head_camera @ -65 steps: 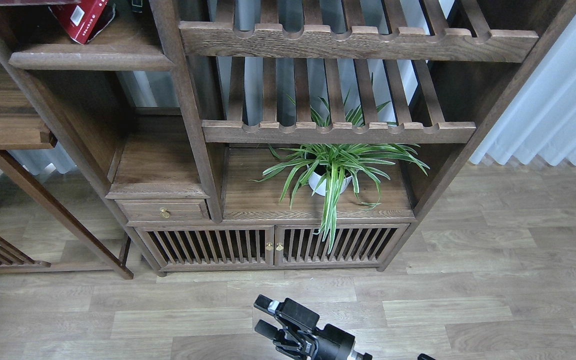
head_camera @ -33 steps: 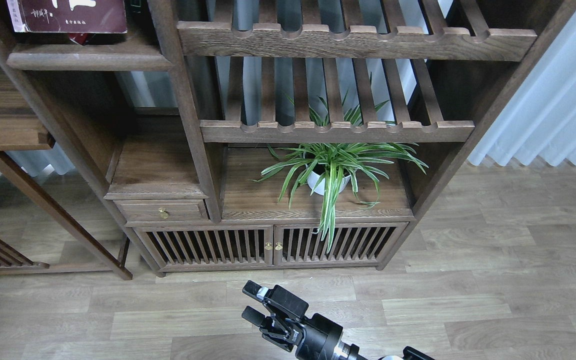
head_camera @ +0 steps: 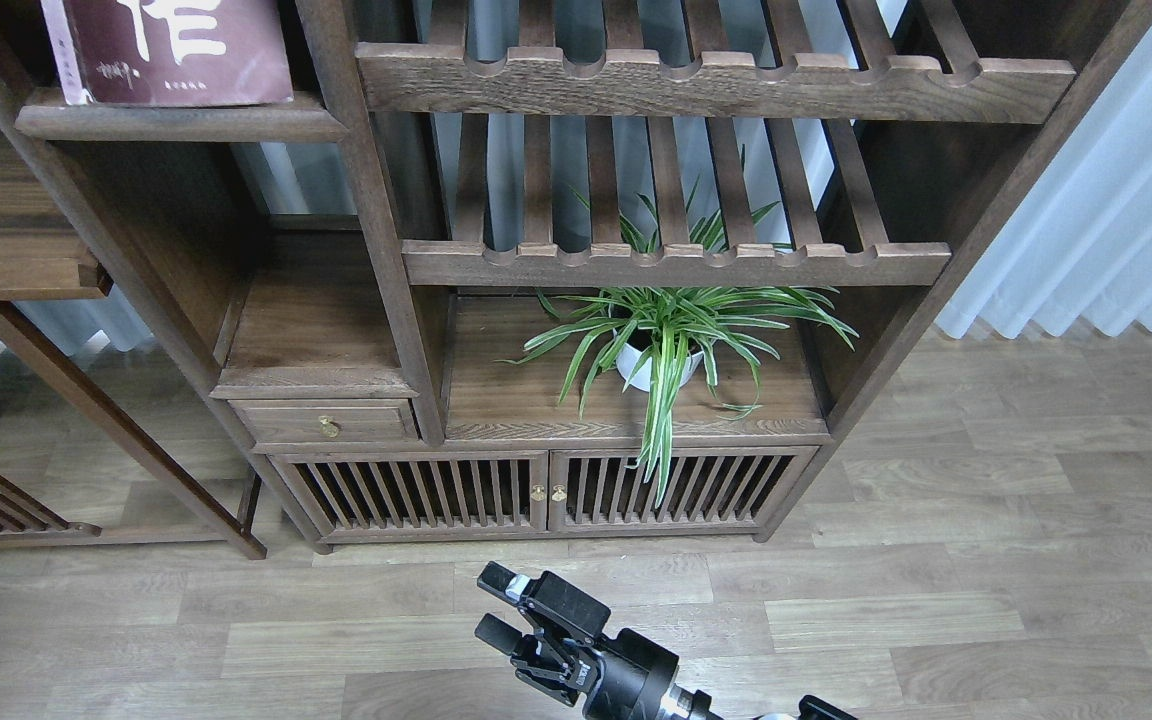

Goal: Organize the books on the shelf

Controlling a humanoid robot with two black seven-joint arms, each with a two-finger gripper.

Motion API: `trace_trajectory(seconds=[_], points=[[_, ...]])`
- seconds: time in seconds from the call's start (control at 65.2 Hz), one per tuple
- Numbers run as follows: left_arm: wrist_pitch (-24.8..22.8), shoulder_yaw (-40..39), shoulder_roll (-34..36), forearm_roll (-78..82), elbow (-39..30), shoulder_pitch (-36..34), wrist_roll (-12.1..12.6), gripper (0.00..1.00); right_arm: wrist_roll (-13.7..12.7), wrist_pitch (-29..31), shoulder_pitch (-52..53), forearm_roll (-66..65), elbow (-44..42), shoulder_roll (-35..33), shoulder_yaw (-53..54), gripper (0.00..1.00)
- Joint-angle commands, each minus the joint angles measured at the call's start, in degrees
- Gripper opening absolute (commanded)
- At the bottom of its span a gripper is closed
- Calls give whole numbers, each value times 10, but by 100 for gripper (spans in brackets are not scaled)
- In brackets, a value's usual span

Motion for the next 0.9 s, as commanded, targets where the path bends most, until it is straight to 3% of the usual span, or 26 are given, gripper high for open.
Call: trace_trajectory(seconds=[0.0, 0.215, 0.445, 0.598, 0.767, 0.889], points=[[0, 1, -8, 1, -1, 4, -9, 73, 0, 0, -2, 1, 0, -1, 1, 99], [0, -5, 0, -6, -4, 11, -11, 92, 0, 0, -5, 1, 0, -1, 1, 99], [0, -12, 44, -6, -80, 31, -40, 97, 1, 0, -5, 2, 0, -1, 1, 99], [0, -34, 111, -7, -195, 81, -44, 97, 6, 0, -5, 3, 0, 0, 2, 99], [0, -99, 183, -7, -352, 180, -39, 99, 58, 0, 5, 2, 0, 1, 18, 98], [0, -176, 227, -24, -477, 286, -35, 100, 76, 0, 14, 2, 0, -1, 21, 98]])
